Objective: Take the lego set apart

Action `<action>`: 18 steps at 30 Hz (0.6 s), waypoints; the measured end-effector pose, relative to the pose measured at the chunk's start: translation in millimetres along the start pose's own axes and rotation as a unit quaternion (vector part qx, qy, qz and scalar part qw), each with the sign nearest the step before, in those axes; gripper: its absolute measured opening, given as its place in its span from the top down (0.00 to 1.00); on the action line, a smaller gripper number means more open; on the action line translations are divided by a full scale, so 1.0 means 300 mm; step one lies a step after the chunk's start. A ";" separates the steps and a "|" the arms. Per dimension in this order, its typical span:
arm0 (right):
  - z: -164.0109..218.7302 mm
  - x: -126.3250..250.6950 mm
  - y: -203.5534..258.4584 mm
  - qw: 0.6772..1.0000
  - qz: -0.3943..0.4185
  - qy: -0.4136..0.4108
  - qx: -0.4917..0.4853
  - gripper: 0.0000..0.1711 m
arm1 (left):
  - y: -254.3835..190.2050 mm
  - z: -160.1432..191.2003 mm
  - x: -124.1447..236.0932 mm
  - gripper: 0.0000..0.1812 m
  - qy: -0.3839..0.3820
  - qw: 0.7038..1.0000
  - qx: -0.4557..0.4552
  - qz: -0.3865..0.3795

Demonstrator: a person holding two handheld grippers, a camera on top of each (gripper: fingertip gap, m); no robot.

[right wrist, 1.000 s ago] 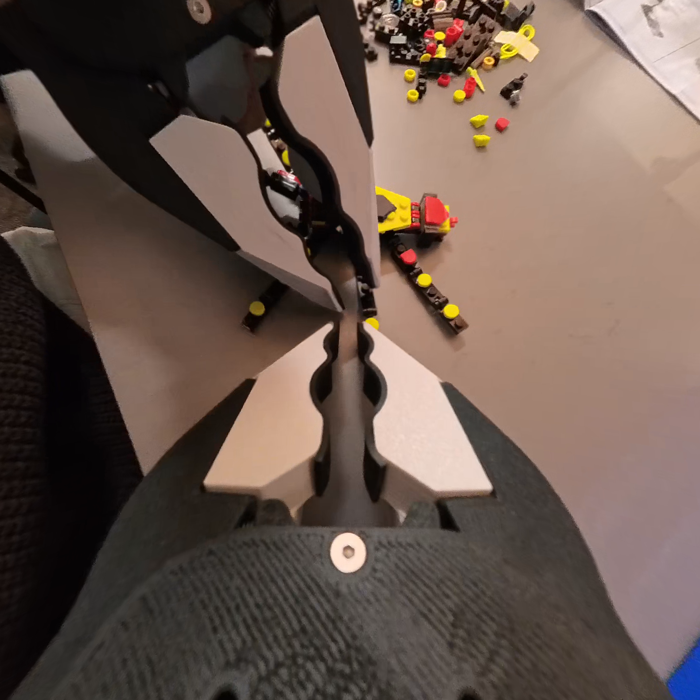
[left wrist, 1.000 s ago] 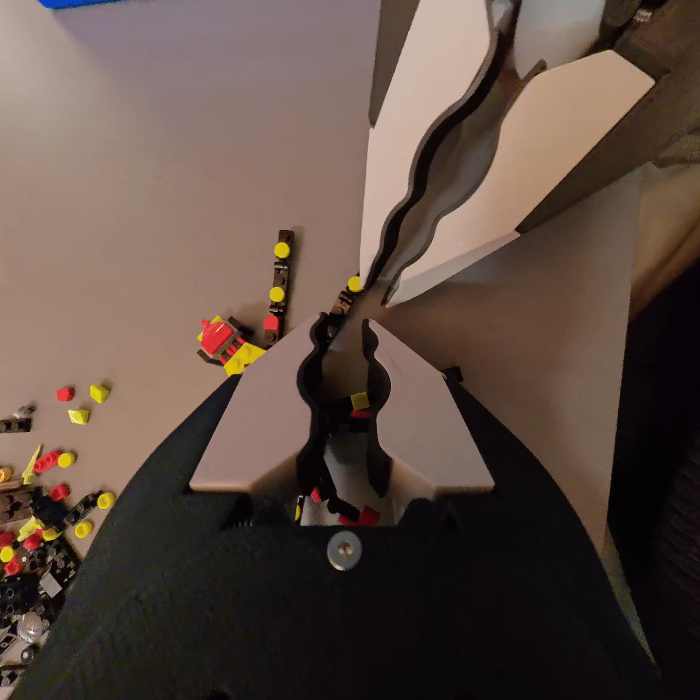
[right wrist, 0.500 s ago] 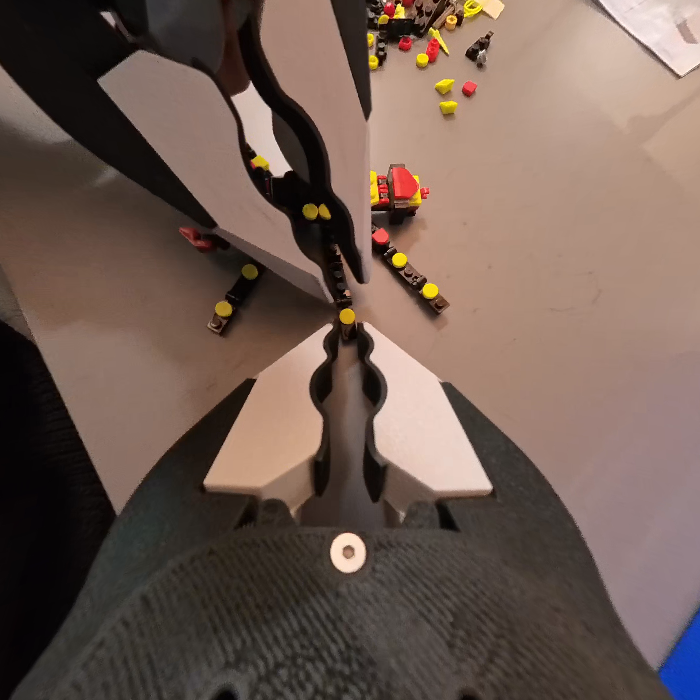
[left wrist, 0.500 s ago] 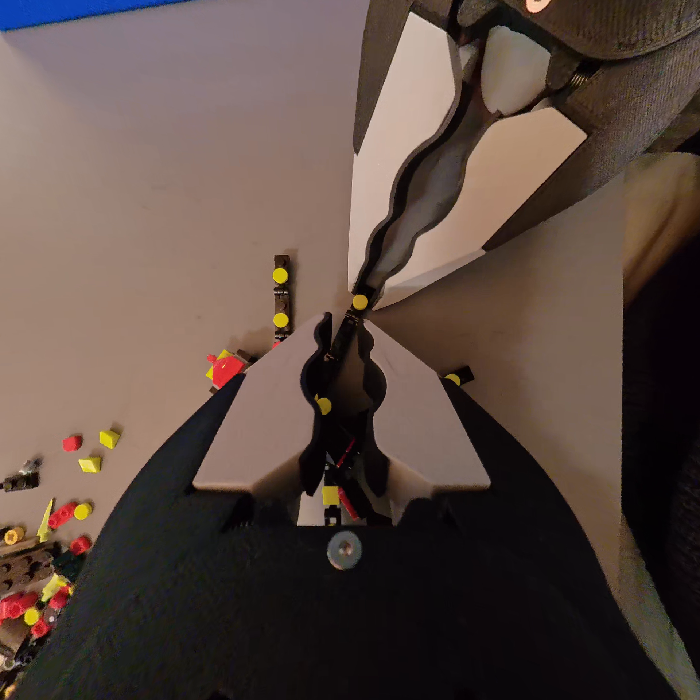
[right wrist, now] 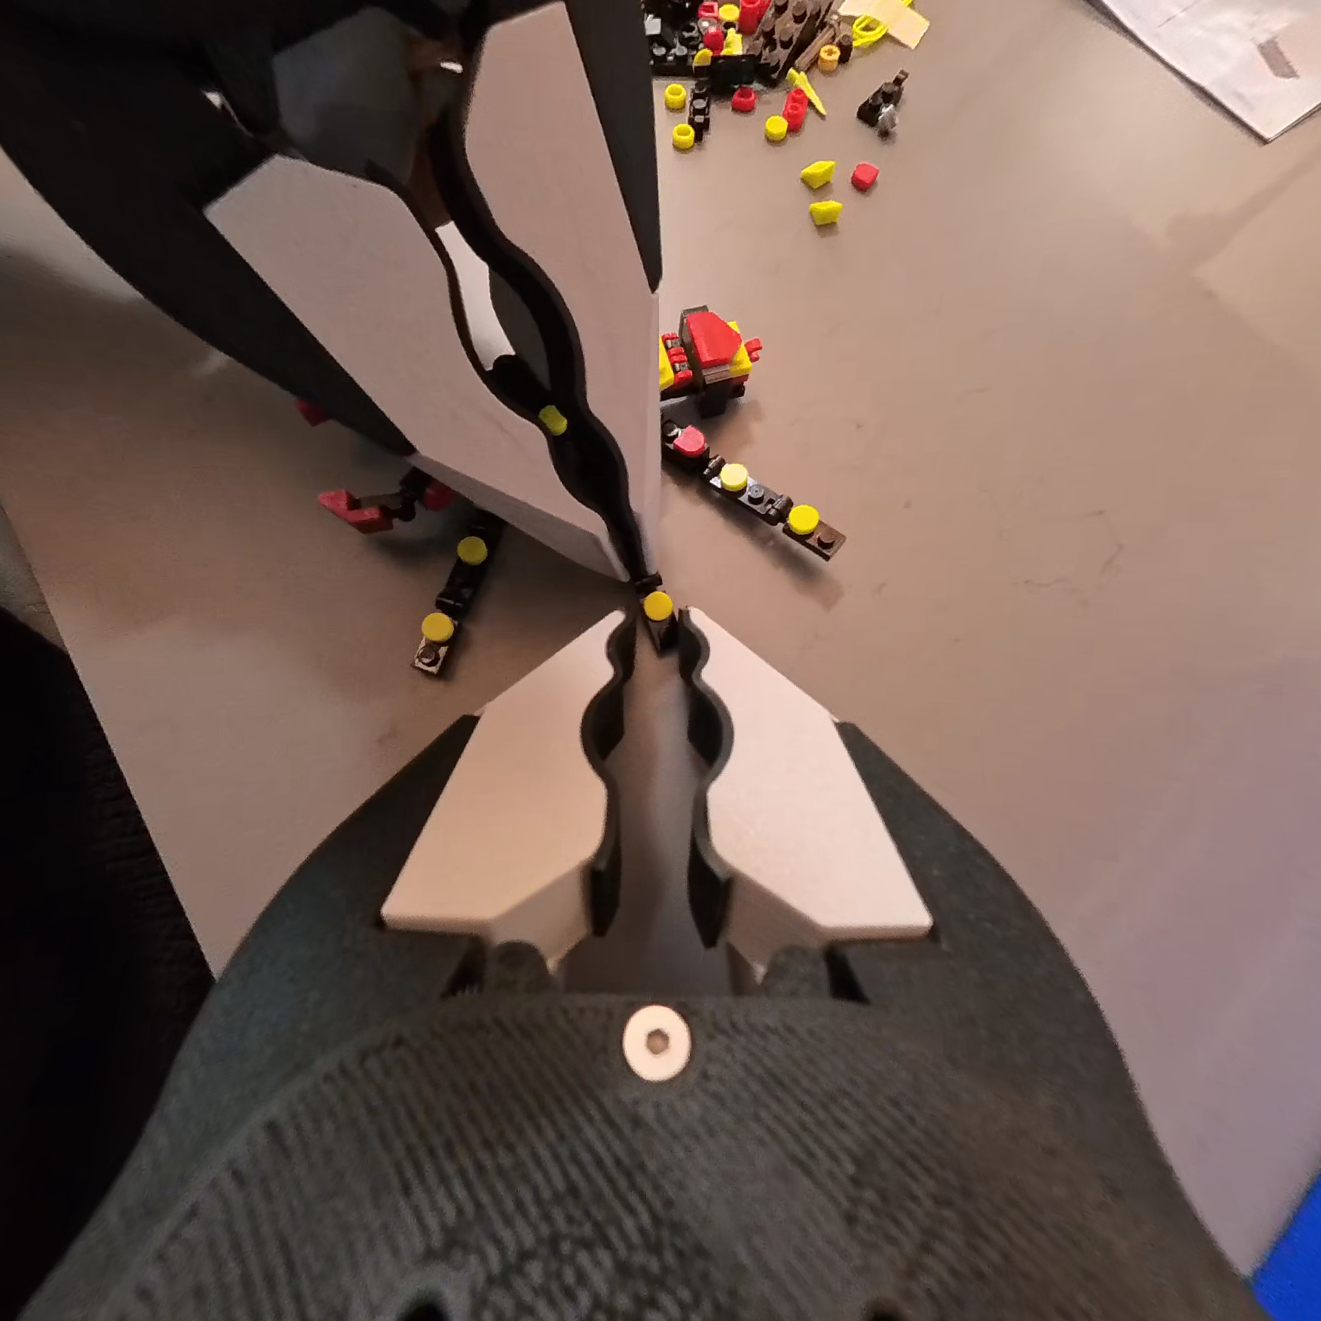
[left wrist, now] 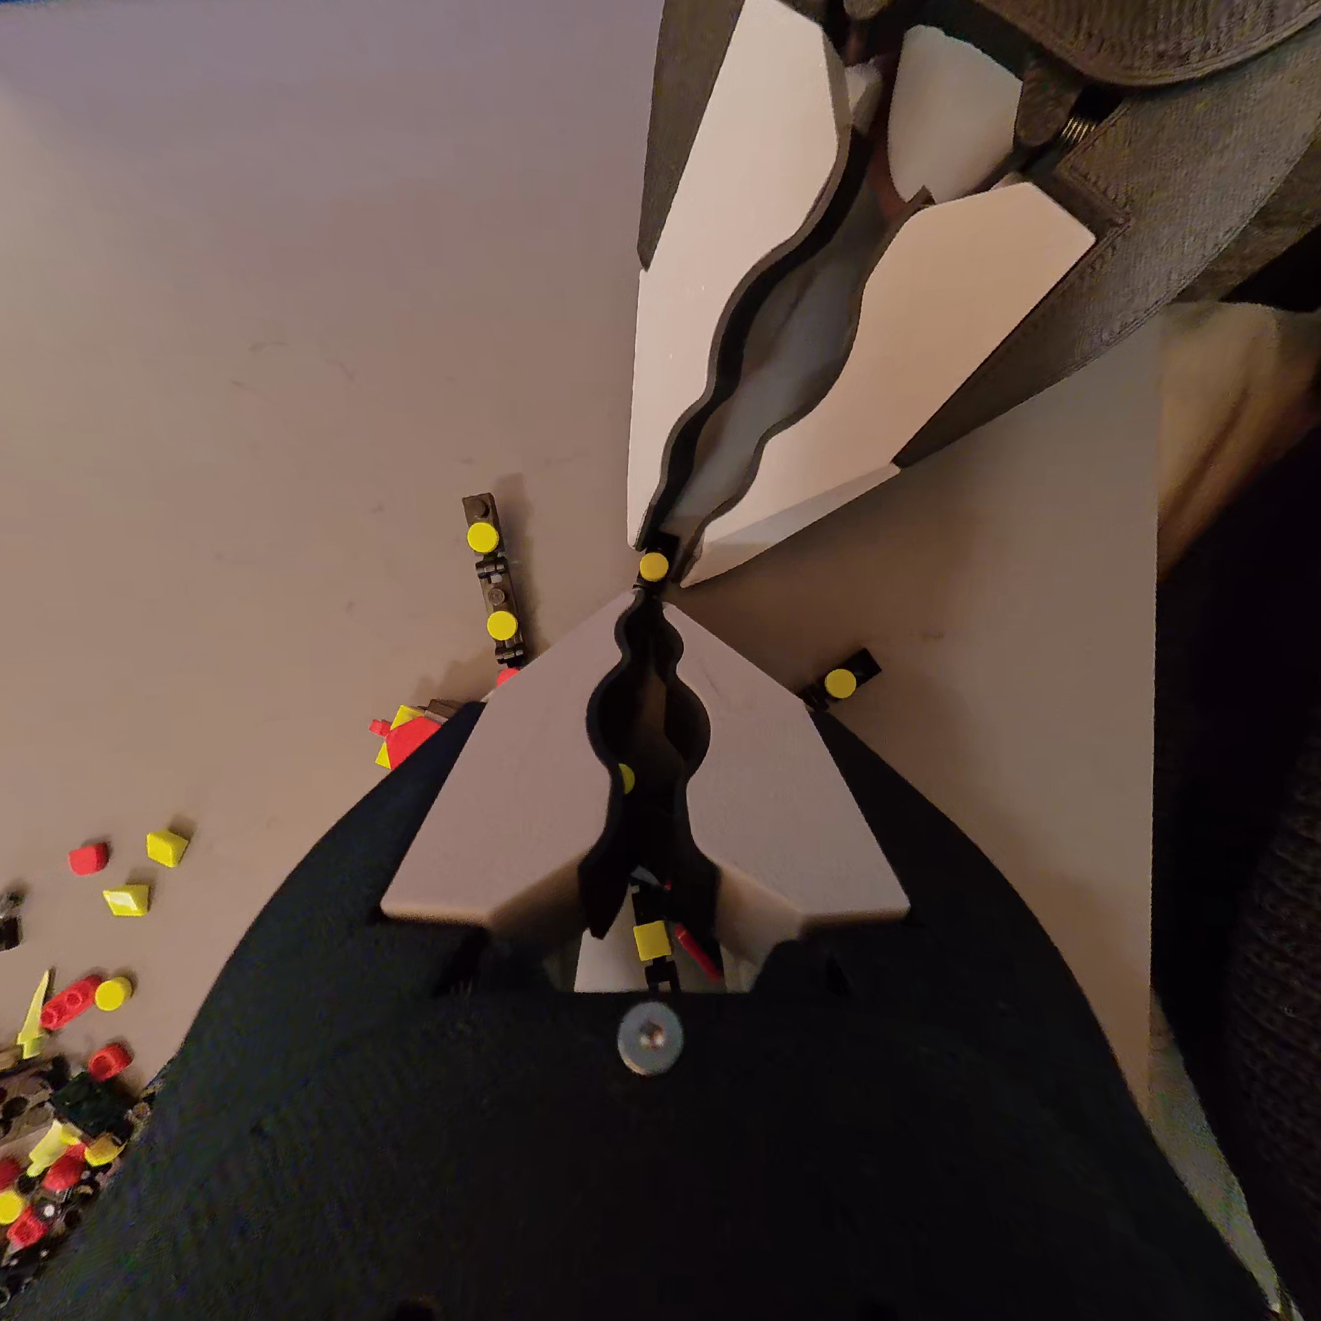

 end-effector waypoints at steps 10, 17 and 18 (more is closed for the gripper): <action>0.003 -0.008 -0.007 1.000 0.003 -0.011 0.006 0.96 | -0.003 -0.001 -0.003 1.00 0.005 1.000 0.003 -0.012; 0.006 -0.015 -0.024 0.999 -0.019 -0.027 -0.030 0.95 | -0.003 0.001 -0.003 1.00 0.016 1.000 0.004 -0.011; 0.006 -0.015 -0.025 0.999 -0.022 -0.028 -0.032 0.95 | -0.003 0.001 -0.003 1.00 0.016 1.000 0.004 -0.011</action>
Point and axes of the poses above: each gripper's, where its closed fingertips meet, x back along the fingers, z out of its underside, y = z × x across the jaws, the point moved 8 cm from there along x, back along the fingers, and after that the axes turned 13 degrees about x, right-handed, at the moved point
